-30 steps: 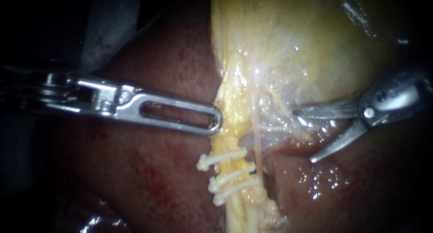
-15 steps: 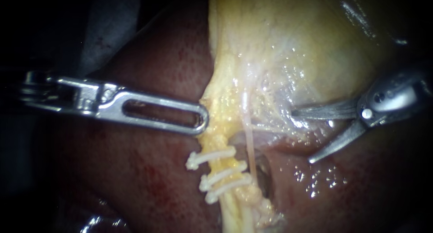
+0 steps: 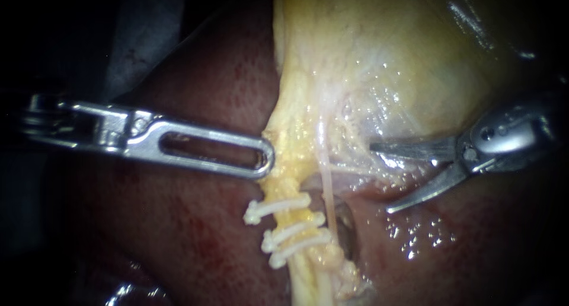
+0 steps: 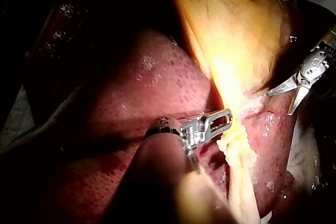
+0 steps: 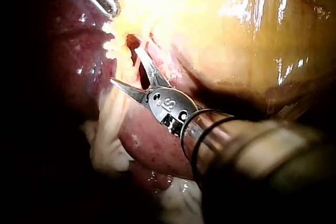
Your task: Go to the cutting position left tube
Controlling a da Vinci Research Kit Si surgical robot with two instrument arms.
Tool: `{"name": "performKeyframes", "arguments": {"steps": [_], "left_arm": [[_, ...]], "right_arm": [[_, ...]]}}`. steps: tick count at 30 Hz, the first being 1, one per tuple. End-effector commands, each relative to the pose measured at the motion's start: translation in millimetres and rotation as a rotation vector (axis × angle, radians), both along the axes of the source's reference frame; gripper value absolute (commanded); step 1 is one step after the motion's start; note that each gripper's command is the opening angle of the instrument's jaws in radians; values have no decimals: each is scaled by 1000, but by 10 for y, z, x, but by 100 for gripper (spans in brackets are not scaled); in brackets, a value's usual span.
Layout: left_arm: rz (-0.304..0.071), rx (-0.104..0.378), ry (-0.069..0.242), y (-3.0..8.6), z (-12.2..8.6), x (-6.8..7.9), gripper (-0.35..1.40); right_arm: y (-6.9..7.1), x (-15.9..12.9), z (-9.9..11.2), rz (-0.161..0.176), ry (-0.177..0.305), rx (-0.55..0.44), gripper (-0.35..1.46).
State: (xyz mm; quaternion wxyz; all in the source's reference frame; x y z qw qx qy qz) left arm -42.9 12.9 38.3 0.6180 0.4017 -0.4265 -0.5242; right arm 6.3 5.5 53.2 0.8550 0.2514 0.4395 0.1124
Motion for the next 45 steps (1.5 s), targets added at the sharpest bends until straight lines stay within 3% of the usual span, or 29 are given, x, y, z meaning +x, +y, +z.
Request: {"name": "performKeyframes", "arguments": {"steps": [1, 3, 11, 18, 26, 35, 45], "left_arm": [[0, 0, 1, 0, 1, -1, -35], [0, 0, 1, 0, 1, -1, -35], [-1, 0, 1, 0, 0, -2, -35], [-3, 0, 2, -1, -1, -4, -35], [-4, 0, 3, -3, -2, -7, -35], [-6, 0, 4, -3, -3, -9, -35], [-7, 0, 5, -4, -4, -11, -35]], "right_arm": [[1, 0, -1, -10, -21, 1, 107], [-1, 1, 0, -25, -48, 19, 100], [-13, 8, 10, -81, -84, 111, 62], [-23, 21, 20, -89, -106, 147, 50], [-25, 30, 26, -93, -130, 182, 25], [-23, 42, 32, -93, -136, 190, 18], [-32, 49, 46, -105, -141, 201, 16]]}}
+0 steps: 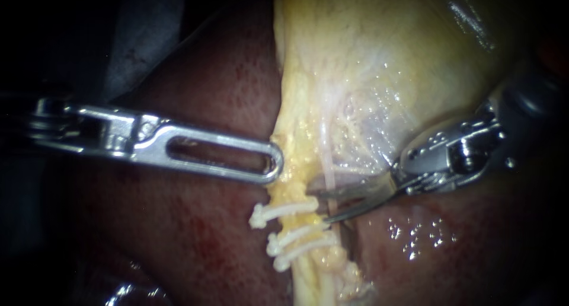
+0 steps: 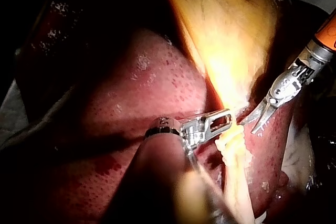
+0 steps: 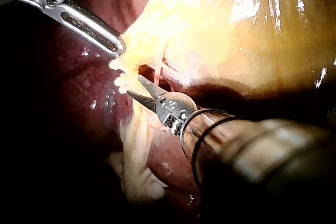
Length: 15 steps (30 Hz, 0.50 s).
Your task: Go to the cutting position left tube
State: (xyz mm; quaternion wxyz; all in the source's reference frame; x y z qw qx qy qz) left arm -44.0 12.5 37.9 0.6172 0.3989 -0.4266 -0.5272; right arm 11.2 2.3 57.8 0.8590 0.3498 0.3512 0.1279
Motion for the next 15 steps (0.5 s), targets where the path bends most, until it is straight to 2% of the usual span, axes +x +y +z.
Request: {"name": "performKeyframes", "arguments": {"steps": [1, 15], "left_arm": [[0, 0, 1, 0, 0, 0, -35], [-5, -1, 3, -1, -1, -3, -35]], "right_arm": [[-1, 0, 2, -2, 1, -1, 16], [-4, 6, 11, -7, 0, 4, 16]]}}
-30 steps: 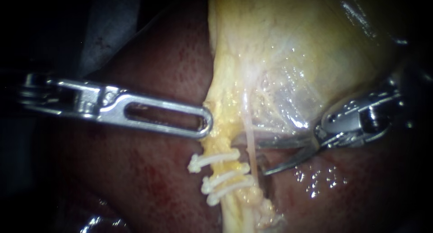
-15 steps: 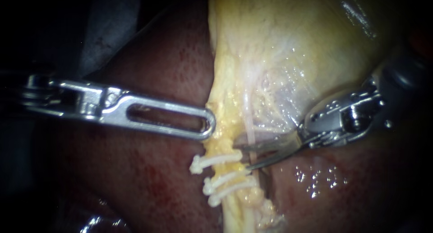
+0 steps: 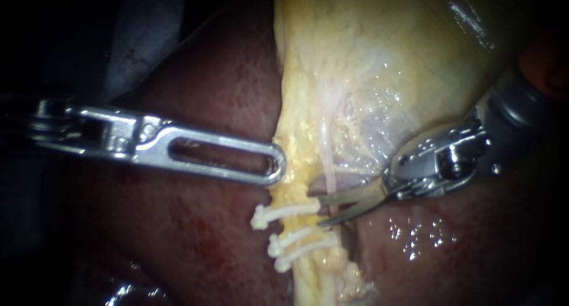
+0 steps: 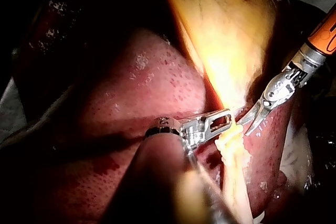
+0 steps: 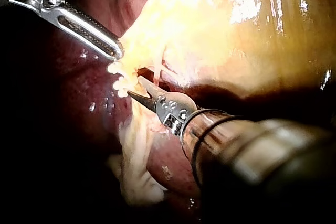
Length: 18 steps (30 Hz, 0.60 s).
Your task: Go to the cutting position left tube
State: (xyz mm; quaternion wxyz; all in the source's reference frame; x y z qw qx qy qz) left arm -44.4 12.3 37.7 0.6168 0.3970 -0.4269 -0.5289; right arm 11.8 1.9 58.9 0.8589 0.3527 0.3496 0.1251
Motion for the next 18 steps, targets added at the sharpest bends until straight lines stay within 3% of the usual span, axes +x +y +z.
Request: {"name": "performKeyframes", "arguments": {"steps": [1, 18], "left_arm": [[0, 0, 1, 0, 0, 0, -35], [-2, 0, 2, 0, 0, -3, -35]], "right_arm": [[0, 1, 0, 1, -1, 0, 16], [-8, 13, 13, 7, -10, 2, 15]]}}
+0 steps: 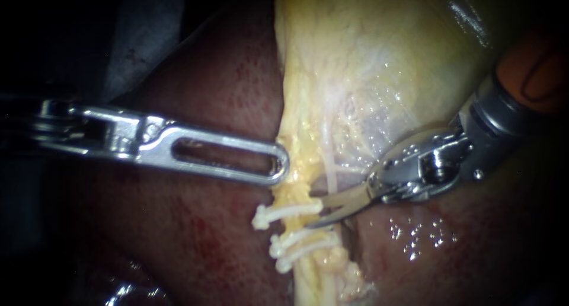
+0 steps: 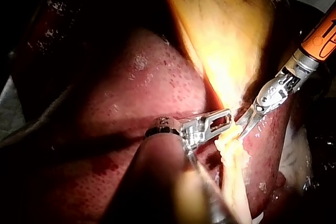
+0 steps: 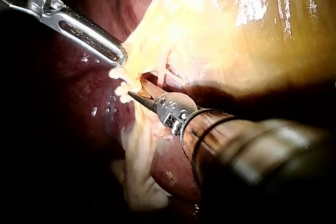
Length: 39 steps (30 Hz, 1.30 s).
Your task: Go to the cutting position left tube
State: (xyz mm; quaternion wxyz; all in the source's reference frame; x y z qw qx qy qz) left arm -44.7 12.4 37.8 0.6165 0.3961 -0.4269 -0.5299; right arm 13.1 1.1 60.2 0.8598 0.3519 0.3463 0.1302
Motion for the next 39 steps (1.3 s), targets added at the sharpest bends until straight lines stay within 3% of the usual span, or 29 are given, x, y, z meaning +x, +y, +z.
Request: {"name": "performKeyframes", "arguments": {"steps": [1, 18, 39], "left_arm": [[0, 0, 0, 0, 0, 0, -35], [-1, 0, 1, 1, 1, -3, -35], [-1, 1, 1, 2, 1, -5, -35]], "right_arm": [[0, 2, 1, 3, -3, 3, 15], [-11, 16, 13, 6, -7, 14, 13], [-10, 28, 13, 20, 15, 19, 10]]}}
